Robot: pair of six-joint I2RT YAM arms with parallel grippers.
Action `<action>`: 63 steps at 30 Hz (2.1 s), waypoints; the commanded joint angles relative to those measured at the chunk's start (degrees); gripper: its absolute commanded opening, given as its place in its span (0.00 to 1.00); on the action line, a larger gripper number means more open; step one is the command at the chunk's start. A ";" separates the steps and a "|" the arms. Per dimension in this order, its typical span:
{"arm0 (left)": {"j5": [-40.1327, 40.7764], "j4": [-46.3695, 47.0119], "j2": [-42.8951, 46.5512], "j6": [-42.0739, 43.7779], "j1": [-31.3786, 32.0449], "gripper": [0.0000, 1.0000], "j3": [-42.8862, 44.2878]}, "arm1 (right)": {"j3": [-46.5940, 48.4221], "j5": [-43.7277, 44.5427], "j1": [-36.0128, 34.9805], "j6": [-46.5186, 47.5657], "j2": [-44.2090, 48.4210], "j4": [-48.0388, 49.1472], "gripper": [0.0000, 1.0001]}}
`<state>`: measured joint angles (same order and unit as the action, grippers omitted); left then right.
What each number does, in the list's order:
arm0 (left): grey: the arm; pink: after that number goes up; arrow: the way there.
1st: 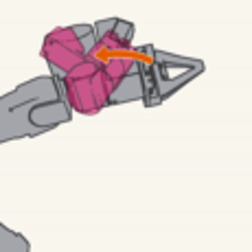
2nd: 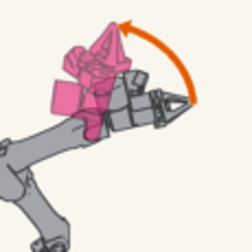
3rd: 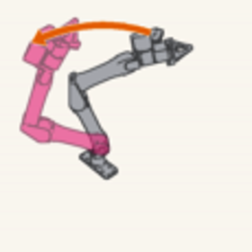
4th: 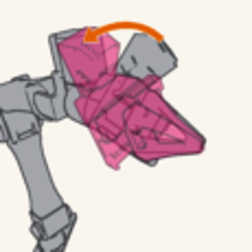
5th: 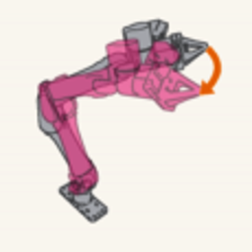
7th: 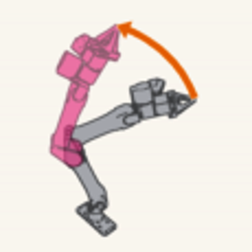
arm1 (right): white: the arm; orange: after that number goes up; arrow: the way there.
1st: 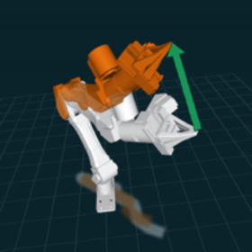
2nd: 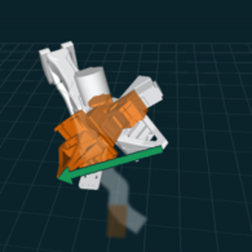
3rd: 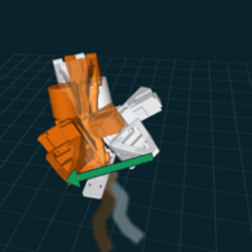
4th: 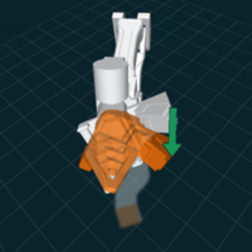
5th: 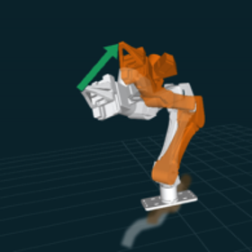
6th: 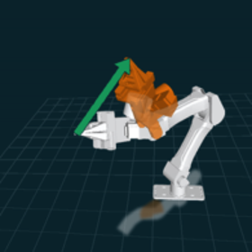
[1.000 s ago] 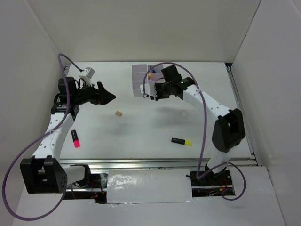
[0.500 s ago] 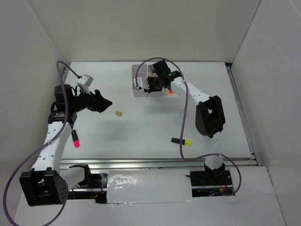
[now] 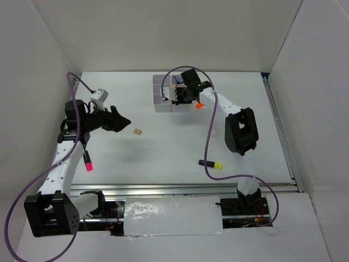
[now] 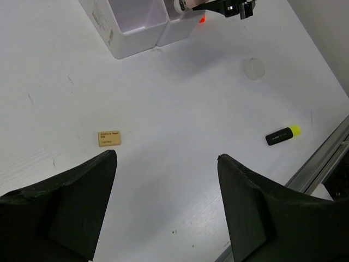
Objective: Sort the stationery into containers
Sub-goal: Place the stationery into the container, then grab a piece of stationery with the right arm
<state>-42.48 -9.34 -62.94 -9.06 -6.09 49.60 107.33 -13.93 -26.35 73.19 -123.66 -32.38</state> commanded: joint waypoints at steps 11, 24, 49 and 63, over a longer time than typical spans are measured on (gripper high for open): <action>-1.29 1.52 -0.17 0.10 -0.33 0.91 0.05 | 2.97 0.75 -0.11 -1.03 -1.67 5.66 0.48; 1.79 -0.41 0.36 2.12 -0.51 0.91 5.58 | 0.44 -3.38 -0.81 -21.02 16.03 -4.34 0.48; 17.60 -10.95 1.85 1.68 11.62 0.99 9.37 | -59.16 0.47 -9.50 -47.87 48.16 -11.31 0.67; 18.05 -10.08 1.41 2.12 13.82 0.99 8.58 | -58.47 9.80 -9.86 -49.72 41.21 -4.44 0.68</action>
<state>-24.58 -20.99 -62.43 -7.66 7.40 56.77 46.74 -5.98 -36.56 23.81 -82.94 -39.27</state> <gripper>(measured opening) 0.993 0.674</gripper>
